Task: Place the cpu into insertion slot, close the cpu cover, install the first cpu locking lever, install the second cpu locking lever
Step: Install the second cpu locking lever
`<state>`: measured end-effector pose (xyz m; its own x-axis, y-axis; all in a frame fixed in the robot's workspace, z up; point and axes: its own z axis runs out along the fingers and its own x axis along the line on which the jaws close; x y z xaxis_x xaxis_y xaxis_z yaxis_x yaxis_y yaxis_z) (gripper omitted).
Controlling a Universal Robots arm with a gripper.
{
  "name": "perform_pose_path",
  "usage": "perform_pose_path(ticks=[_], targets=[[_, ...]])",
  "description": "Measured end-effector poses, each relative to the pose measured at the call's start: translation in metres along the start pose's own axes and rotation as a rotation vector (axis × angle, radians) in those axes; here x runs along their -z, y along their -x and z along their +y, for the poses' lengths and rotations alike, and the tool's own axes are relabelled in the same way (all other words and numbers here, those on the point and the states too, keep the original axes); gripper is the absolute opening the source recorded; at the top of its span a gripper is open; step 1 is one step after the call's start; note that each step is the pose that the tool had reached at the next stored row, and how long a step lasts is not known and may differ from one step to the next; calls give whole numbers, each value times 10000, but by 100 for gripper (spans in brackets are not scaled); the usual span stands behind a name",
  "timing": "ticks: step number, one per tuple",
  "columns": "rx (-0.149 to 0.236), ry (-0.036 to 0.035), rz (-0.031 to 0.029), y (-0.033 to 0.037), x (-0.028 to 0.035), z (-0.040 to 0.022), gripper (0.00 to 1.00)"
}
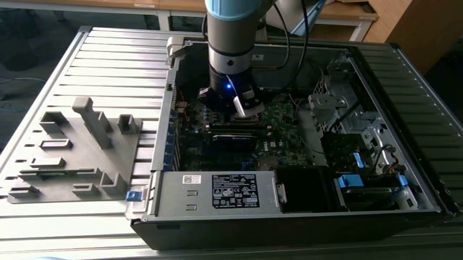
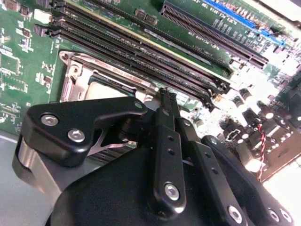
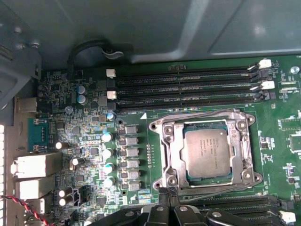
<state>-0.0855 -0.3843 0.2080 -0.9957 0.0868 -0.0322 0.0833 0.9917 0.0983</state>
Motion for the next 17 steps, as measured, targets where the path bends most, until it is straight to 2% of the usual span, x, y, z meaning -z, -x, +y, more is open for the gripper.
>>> perform_pose_path(ticks=[2,8,10,17], targets=[[-1,24,3,0,0,-1,11],[-12,292,25,-1,-19,-8,11],[-15,354,29,-3,-30,-10,11],[-18,444,37,-14,-58,-16,11]])
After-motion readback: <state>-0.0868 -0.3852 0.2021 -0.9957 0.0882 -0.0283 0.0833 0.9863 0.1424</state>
